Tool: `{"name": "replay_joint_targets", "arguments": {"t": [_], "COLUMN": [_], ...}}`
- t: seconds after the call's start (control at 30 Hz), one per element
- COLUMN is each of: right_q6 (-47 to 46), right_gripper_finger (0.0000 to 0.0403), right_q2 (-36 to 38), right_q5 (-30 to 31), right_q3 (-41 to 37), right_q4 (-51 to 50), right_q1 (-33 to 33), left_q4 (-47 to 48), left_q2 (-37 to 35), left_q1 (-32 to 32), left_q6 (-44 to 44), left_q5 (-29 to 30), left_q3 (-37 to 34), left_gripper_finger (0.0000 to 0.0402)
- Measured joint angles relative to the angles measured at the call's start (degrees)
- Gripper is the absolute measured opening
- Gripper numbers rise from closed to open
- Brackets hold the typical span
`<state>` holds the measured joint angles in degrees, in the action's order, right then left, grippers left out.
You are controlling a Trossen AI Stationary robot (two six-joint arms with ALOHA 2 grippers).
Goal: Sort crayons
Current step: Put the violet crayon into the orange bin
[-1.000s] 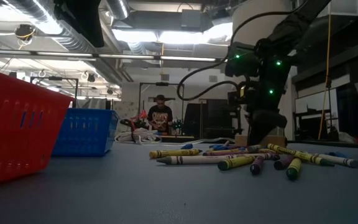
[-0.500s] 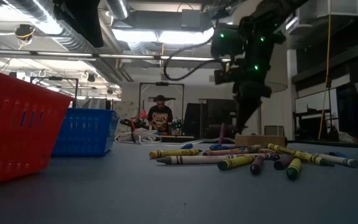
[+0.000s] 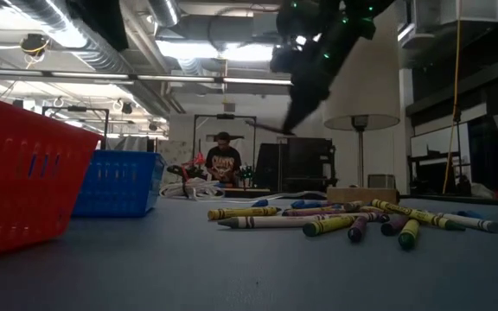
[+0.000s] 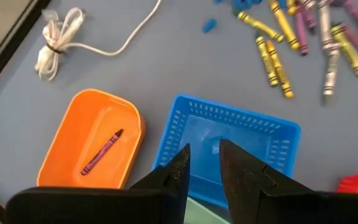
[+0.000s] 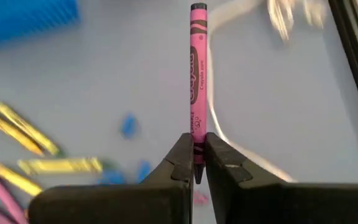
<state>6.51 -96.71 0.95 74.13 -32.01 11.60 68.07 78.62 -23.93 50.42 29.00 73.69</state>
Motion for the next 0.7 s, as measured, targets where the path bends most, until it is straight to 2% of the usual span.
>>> {"name": "replay_joint_targets", "arguments": {"t": [0.2, 0.43, 0.7], "right_q6": [0.0, 1.8, 0.6], "right_gripper_finger": [0.0024, 0.0024, 0.0024], "right_q2": [-0.6, -6.0, -16.7], "right_q5": [-7.9, -9.7, -12.0], "right_q3": [0.0, 0.1, 0.1], "right_q4": [14.5, 36.4, 60.3], "right_q1": [-0.5, -2.4, -2.6], "left_q4": [0.1, 0.0, -2.4], "left_q2": [-6.7, -9.4, -9.4], "left_q1": [-5.0, -10.8, -12.4], "left_q6": [0.4, 1.9, 3.5], "left_q5": [6.0, 17.8, 19.8], "left_q3": [0.0, -1.0, -4.6], "left_gripper_finger": [0.007, 0.007, 0.007]}}
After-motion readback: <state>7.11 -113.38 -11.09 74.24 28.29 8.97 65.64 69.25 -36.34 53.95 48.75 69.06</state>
